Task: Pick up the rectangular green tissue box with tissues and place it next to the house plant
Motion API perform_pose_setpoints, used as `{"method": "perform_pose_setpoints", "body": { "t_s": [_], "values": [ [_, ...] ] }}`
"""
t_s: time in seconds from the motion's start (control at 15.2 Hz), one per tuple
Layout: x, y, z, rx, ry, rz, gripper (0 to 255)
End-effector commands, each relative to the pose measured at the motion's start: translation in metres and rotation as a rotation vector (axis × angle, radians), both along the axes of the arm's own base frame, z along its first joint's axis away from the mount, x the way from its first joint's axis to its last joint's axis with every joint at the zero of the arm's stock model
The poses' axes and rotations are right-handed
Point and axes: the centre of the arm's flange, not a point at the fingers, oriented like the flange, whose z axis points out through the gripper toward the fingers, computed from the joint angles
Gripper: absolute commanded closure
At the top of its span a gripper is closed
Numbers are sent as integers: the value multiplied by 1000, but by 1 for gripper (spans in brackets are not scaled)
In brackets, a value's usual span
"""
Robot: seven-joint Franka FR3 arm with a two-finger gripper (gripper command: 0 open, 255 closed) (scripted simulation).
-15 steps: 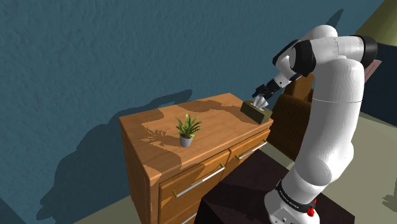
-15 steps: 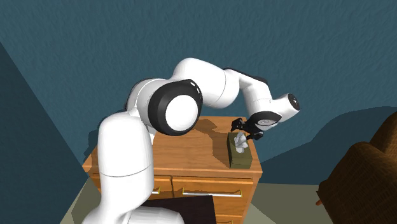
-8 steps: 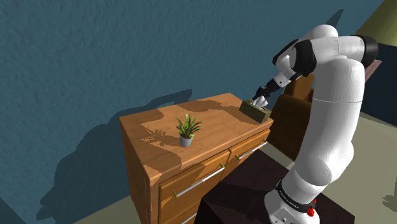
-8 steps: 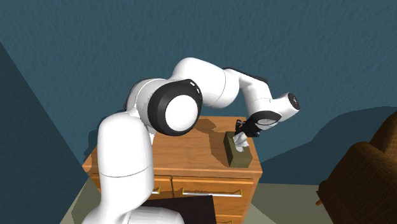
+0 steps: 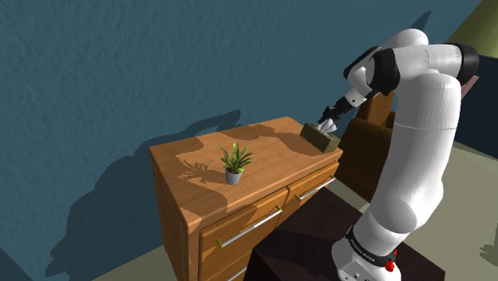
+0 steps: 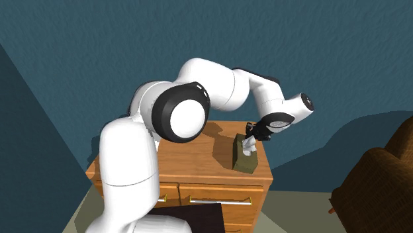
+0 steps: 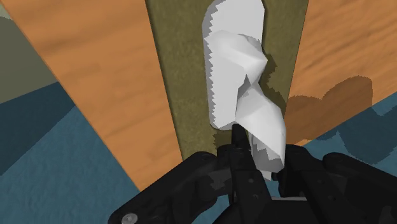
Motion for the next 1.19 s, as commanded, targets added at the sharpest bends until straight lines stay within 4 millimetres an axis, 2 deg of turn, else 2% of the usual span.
{"method": "perform_pose_setpoints", "body": {
  "t_s": [0.0,1.12],
  "values": [
    [0,0,10,0,1,0,255],
    [0,0,100,0,1,0,255]
  ]
}}
